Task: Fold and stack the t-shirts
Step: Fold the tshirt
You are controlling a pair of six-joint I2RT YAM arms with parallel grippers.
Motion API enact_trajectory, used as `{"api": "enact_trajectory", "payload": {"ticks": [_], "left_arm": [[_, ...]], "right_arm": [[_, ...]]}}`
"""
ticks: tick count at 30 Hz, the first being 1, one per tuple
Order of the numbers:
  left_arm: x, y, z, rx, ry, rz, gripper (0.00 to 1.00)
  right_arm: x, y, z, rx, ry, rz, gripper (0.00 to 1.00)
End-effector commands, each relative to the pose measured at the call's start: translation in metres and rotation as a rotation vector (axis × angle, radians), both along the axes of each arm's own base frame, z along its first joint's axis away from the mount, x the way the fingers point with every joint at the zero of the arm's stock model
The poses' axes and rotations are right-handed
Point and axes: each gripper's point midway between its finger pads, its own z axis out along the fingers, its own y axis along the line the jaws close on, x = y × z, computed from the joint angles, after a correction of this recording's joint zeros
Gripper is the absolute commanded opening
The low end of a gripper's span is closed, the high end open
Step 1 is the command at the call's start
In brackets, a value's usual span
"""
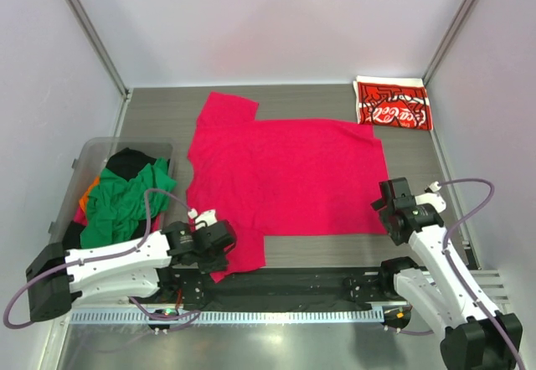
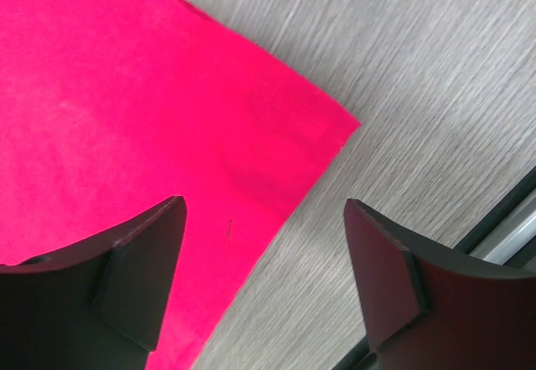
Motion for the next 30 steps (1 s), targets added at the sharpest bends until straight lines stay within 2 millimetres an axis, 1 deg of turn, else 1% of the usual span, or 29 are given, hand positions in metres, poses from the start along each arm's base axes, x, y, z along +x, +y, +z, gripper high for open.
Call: {"api": "enact_trajectory", "payload": {"ticks": [1, 3, 4, 6, 7, 9, 10, 12, 13, 17, 18, 19, 20, 25, 26, 27, 28, 29, 30], "left_arm": [[0.007, 0.002, 0.001, -0.024, -0.038, 0.02, 0.0], [0.007, 0.003, 0.001, -0.03, -0.041, 0.028, 0.0], [0.008, 0.003, 0.003, -0.041, -0.046, 0.03, 0.0], [0.008, 0.004, 0.002, -0.038, -0.046, 0.035, 0.0], [0.009, 0.004, 0.002, -0.042, -0.048, 0.038, 0.0], [0.009, 0.005, 0.002, -0.042, -0.047, 0.048, 0.0], [0.009, 0.006, 0.002, -0.043, -0.046, 0.053, 0.0], [0.01, 0.007, 0.001, -0.042, -0.049, 0.06, 0.0], [0.009, 0.008, 0.002, -0.04, -0.05, 0.061, 0.0], [0.011, 0.008, 0.004, -0.046, -0.056, 0.068, 0.0], [0.012, 0.008, 0.005, -0.048, -0.059, 0.067, 0.0], [0.013, 0.008, 0.006, -0.046, -0.062, 0.069, 0.0], [0.014, 0.006, 0.009, -0.049, -0.066, 0.067, 0.0], [0.018, 0.005, 0.015, -0.024, -0.075, 0.057, 0.0], [0.02, 0.003, 0.019, -0.026, -0.081, 0.057, 0.0], [0.021, 0.003, 0.021, -0.024, -0.085, 0.055, 0.0], [0.022, 0.004, 0.022, -0.017, -0.085, 0.056, 0.0], [0.023, 0.003, 0.025, -0.018, -0.092, 0.056, 0.0], [0.024, 0.004, 0.026, -0.017, -0.095, 0.058, 0.0]], "right_arm": [[0.008, -0.009, -0.004, -0.007, -0.023, -0.075, 0.8], [0.008, -0.009, -0.012, -0.007, 0.011, -0.061, 0.79], [0.008, -0.009, -0.021, -0.002, 0.048, -0.062, 0.79], [0.009, -0.008, -0.029, 0.002, 0.077, -0.065, 0.76], [0.005, -0.007, -0.038, 0.015, 0.117, -0.068, 0.72], [0.006, -0.004, -0.045, 0.033, 0.12, -0.063, 0.68], [0.003, -0.001, -0.049, 0.048, 0.126, -0.062, 0.66], [0.003, -0.001, -0.051, 0.053, 0.121, -0.055, 0.62], [0.003, -0.001, -0.051, 0.052, 0.116, -0.053, 0.57], [0.005, -0.002, -0.046, 0.049, 0.079, -0.06, 0.45], [0.007, -0.002, -0.044, 0.048, 0.069, -0.059, 0.37], [0.007, -0.002, -0.045, 0.051, 0.064, -0.055, 0.32], [0.008, 0.0, -0.046, 0.057, 0.057, -0.051, 0.31], [0.011, 0.003, -0.054, 0.065, 0.07, -0.017, 0.29], [0.011, 0.005, -0.055, 0.071, 0.078, -0.009, 0.31], [0.011, 0.007, -0.055, 0.078, 0.083, 0.002, 0.34], [0.013, 0.009, -0.053, 0.086, 0.083, 0.014, 0.43], [0.013, 0.01, -0.052, 0.09, 0.08, 0.019, 0.48], [0.013, 0.01, -0.05, 0.091, 0.072, 0.02, 0.5]]}}
